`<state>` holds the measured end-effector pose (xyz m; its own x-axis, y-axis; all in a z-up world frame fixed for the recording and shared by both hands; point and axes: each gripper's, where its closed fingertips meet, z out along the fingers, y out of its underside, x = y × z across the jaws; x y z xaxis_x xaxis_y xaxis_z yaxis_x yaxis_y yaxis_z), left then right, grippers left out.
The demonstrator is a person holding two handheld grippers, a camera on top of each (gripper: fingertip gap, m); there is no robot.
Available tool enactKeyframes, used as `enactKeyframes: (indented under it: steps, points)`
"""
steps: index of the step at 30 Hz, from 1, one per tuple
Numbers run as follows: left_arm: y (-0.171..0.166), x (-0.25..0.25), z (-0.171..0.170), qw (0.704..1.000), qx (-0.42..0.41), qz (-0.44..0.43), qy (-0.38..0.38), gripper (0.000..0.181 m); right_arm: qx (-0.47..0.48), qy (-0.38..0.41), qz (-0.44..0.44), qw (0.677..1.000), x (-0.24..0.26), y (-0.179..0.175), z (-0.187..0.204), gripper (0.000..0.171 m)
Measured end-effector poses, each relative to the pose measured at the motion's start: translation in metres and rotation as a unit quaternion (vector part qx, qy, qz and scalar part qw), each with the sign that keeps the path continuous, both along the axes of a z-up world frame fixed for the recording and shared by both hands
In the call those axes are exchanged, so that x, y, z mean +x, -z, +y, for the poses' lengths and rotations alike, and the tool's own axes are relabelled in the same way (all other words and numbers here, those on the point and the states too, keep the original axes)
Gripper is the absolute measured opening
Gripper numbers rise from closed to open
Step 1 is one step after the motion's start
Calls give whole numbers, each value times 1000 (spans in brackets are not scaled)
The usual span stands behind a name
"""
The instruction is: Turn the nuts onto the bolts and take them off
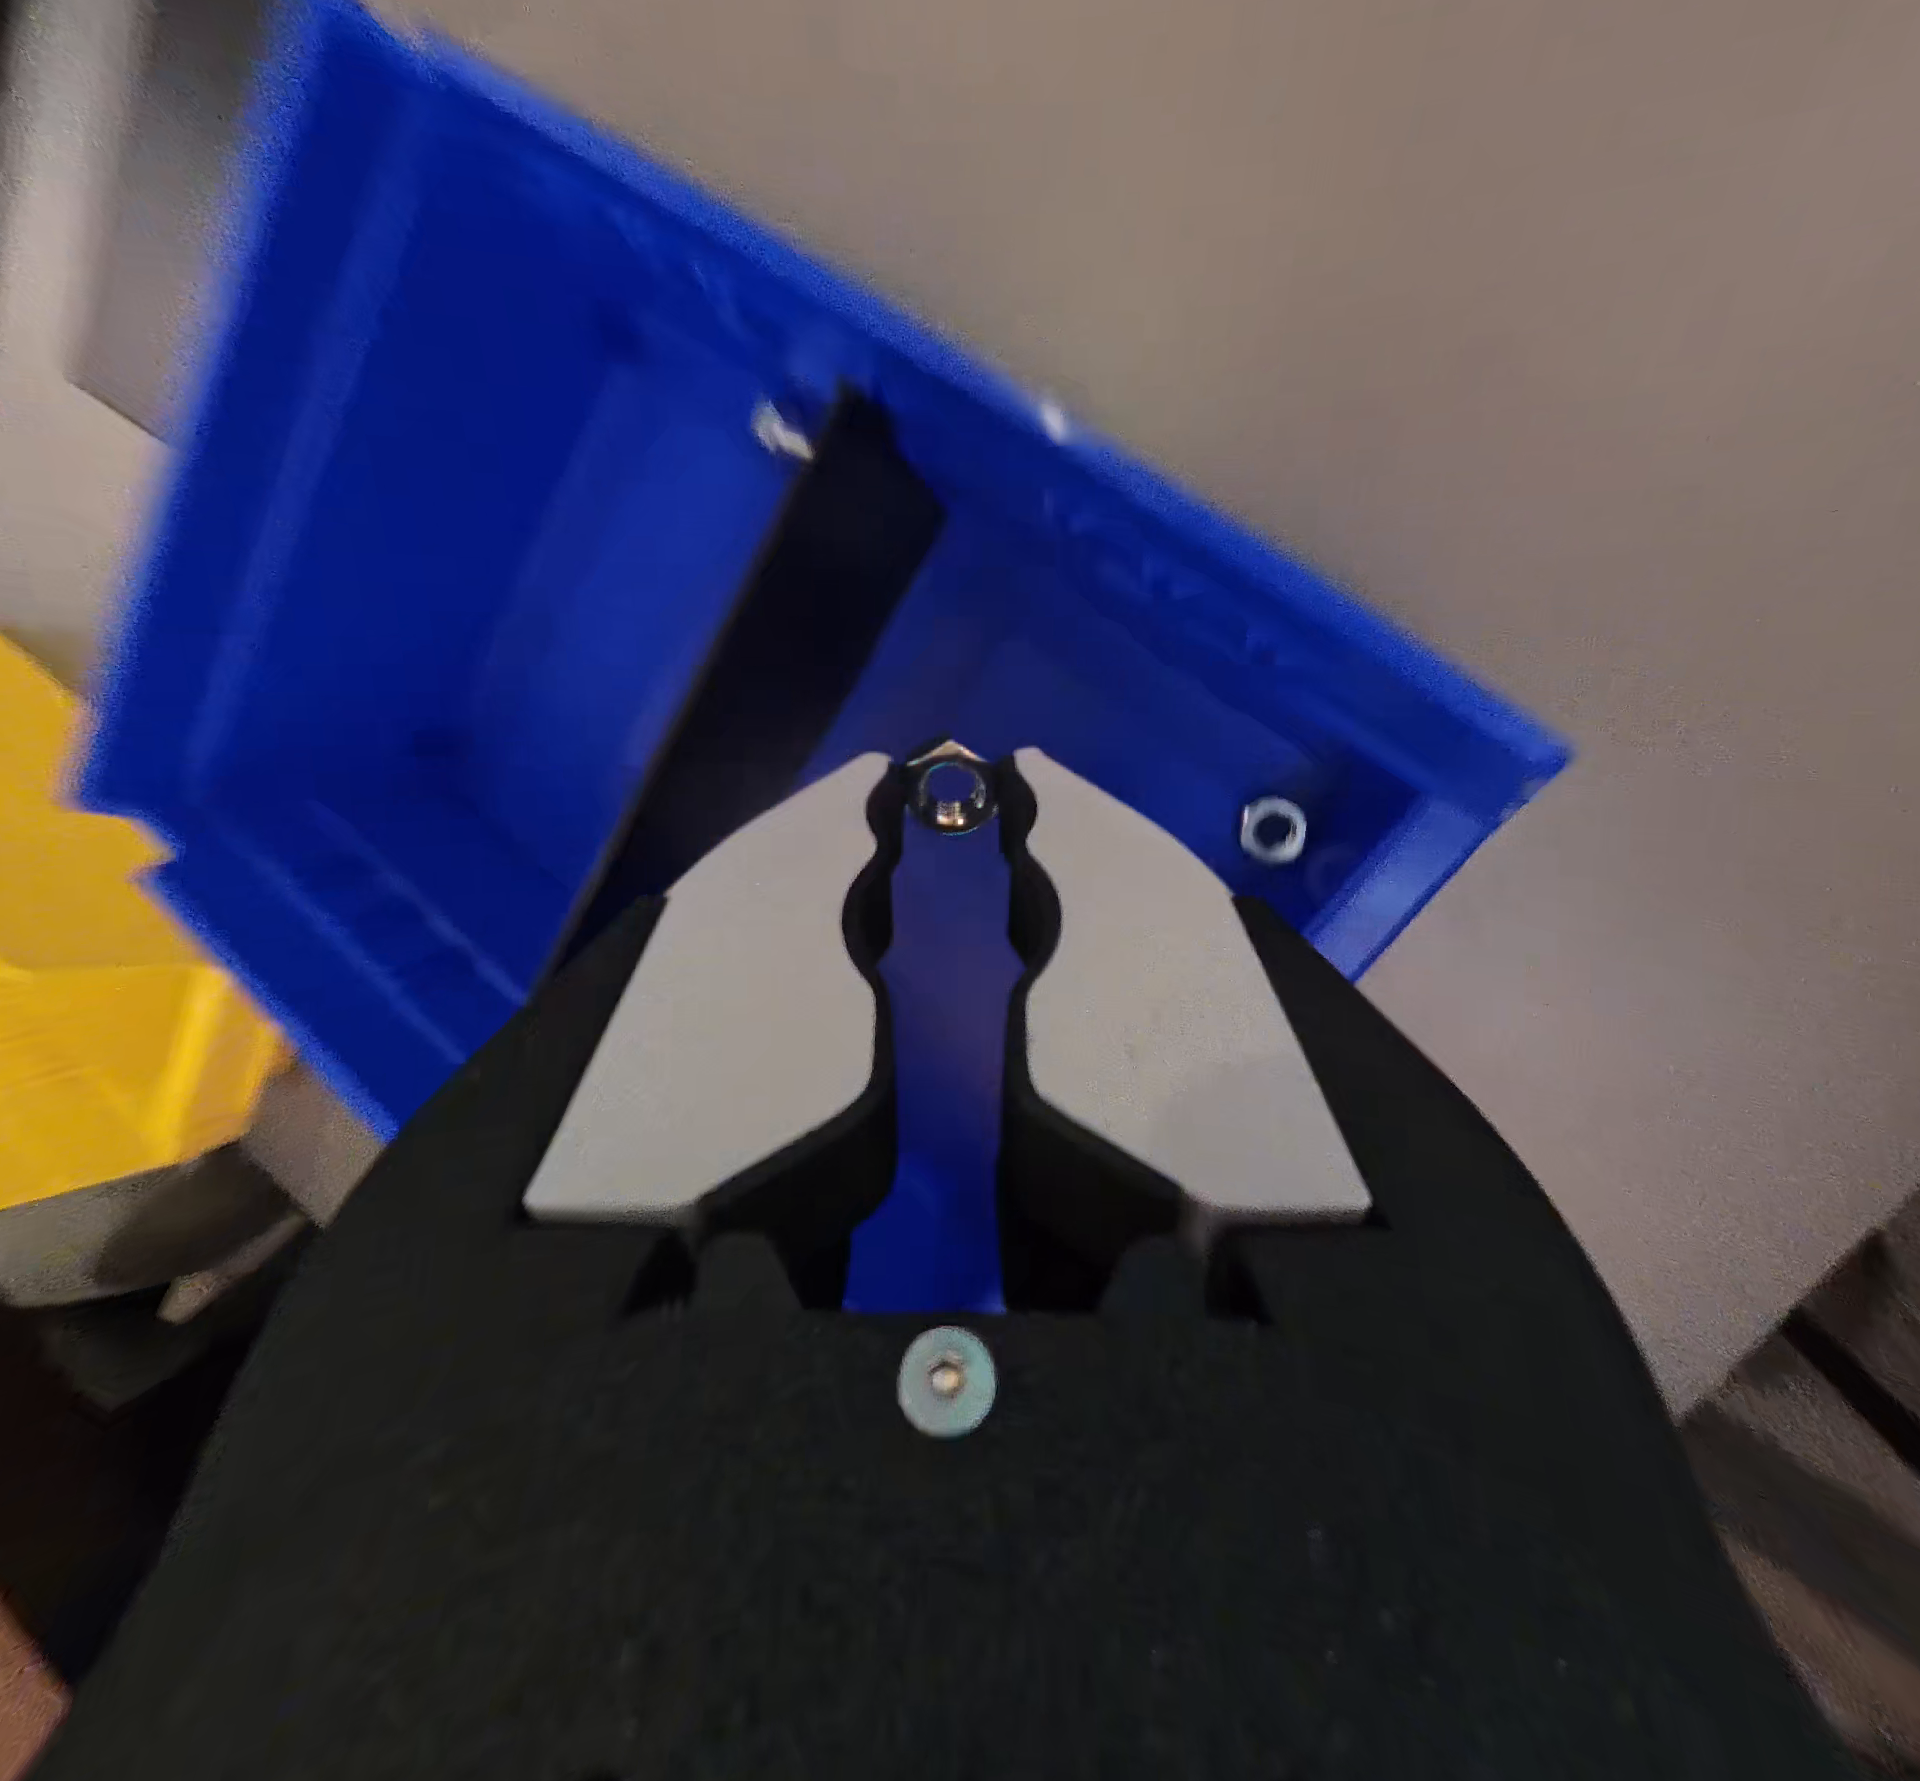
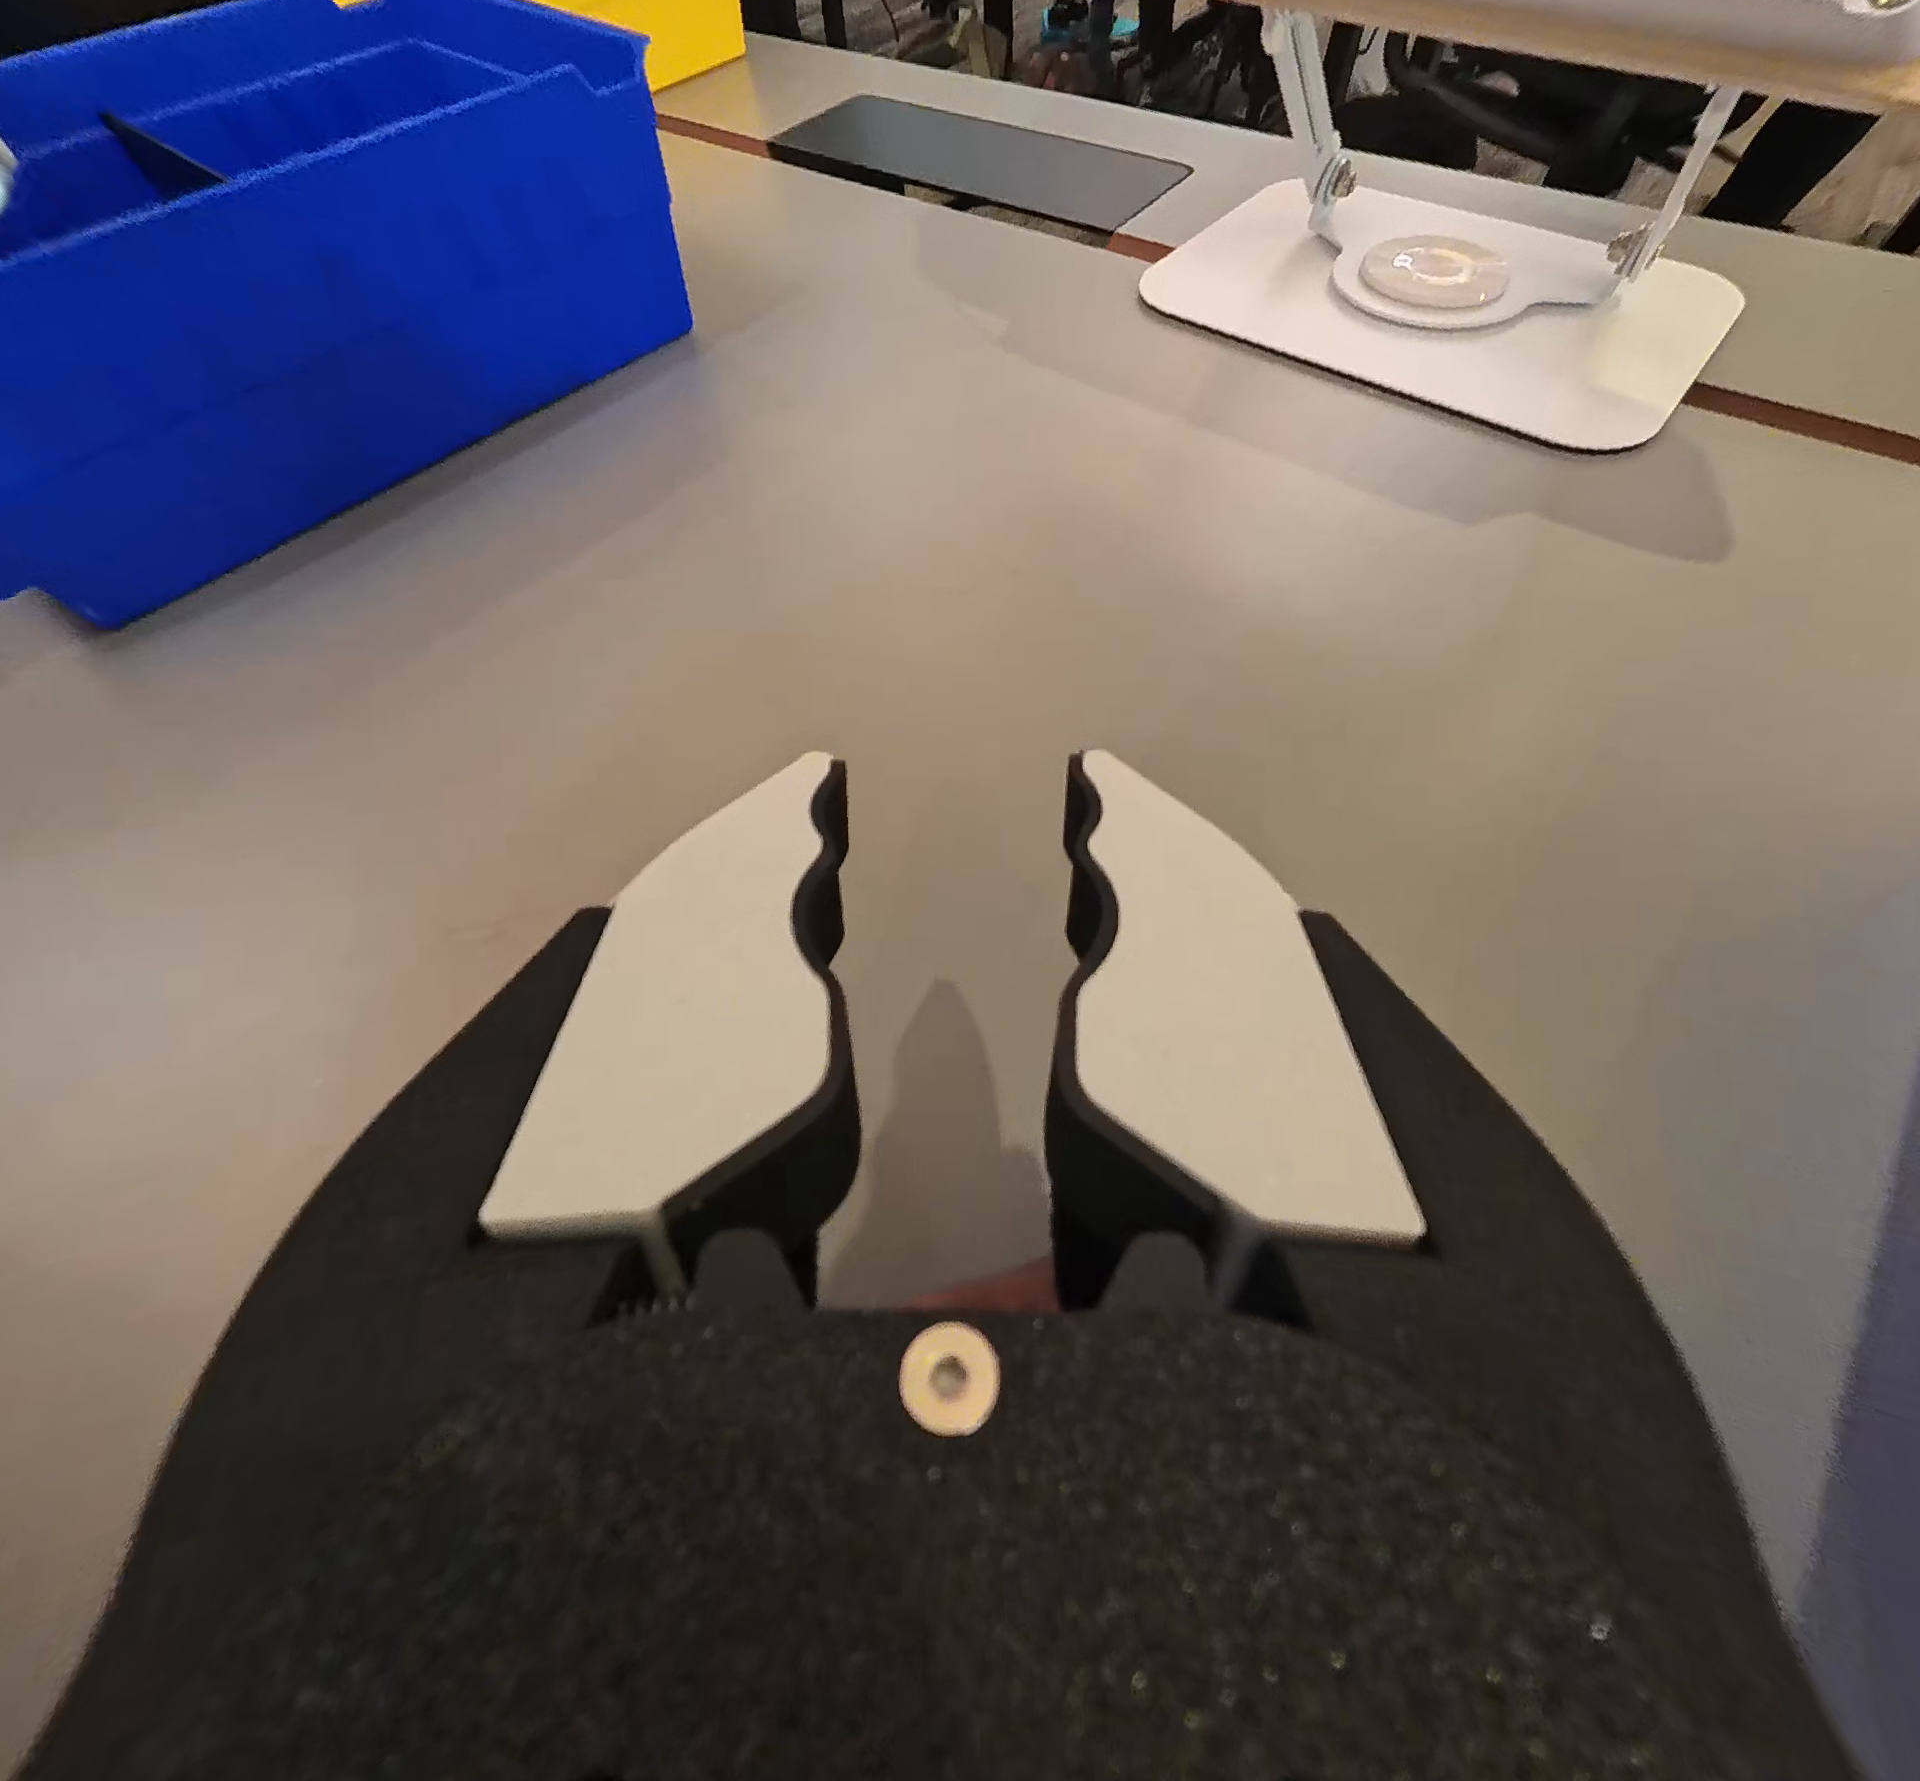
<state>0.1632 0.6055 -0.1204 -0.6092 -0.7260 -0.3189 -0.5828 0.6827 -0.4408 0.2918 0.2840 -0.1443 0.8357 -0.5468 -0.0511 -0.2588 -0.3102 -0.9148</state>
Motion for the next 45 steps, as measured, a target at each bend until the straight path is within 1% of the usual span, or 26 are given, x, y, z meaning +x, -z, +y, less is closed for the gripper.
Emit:
enactKeyframes:
  steps: [3, 5, 7, 9, 12, 14, 16, 18, 22, 24, 27, 29, 33, 35, 38, 40, 45]
  points:
    - [-46, 6, -19, 992, -12, -127, -15, 17, 7, 2, -10, 1000, -1, -8, -2, 39]
    - [-64, 3, -28, 981, -25, -190, -32, 17, 12, 3, -14, 1000, -3, -12, -4, 39]
    - [-70, 0, -40, 970, -62, -230, -49, 17, 14, 4, -16, 1000, -5, -14, -6, 39]
    - [-69, 0, -54, 962, -102, -247, -60, 17, 14, 4, -19, 1000, -7, -15, -8, 39]
    - [-68, 11, -83, 954, -150, -256, -49, 17, 14, 7, -27, 1000, -9, -20, -14, 38]
    - [-69, 28, -110, 959, -159, -233, -21, 17, 16, 8, -31, 999, -11, -24, -18, 38]
    - [-70, 53, -137, 968, -147, -202, 19, 17, 17, 10, -39, 999, -13, -28, -22, 38]
    - [-61, 84, -162, 977, -129, -153, 67, 17, 18, 10, -46, 999, -15, -32, -26, 38]
    - [-15, 142, -205, 985, -84, -8, 153, 17, 16, 9, -54, 998, -17, -34, -29, 37]
    - [11, 167, -216, 980, -48, 51, 184, 17, 15, 9, -55, 998, -17, -34, -30, 37]
    - [40, 194, -232, 966, -50, 124, 220, 17, 12, 14, -56, 998, -15, -35, -34, 37]
    - [56, 206, -233, 958, -30, 162, 234, 17, 9, 21, -59, 998, -14, -37, -39, 37]
    - [76, 228, -237, 951, -14, 199, 237, 17, 7, 33, -58, 998, -12, -38, -52, 37]
    - [82, 230, -243, 945, -16, 216, 244, 17, 4, 39, -59, 997, -12, -38, -58, 37]
    - [92, 226, -243, 937, 9, 246, 249, 17, 6, 46, -55, 997, -12, -37, -64, 37]
    - [97, 225, -243, 935, 22, 251, 250, 17, 9, 48, -51, 998, -12, -35, -67, 37]
    - [98, 224, -247, 933, 16, 251, 256, 17, 9, 47, -45, 998, -11, -31, -69, 37]
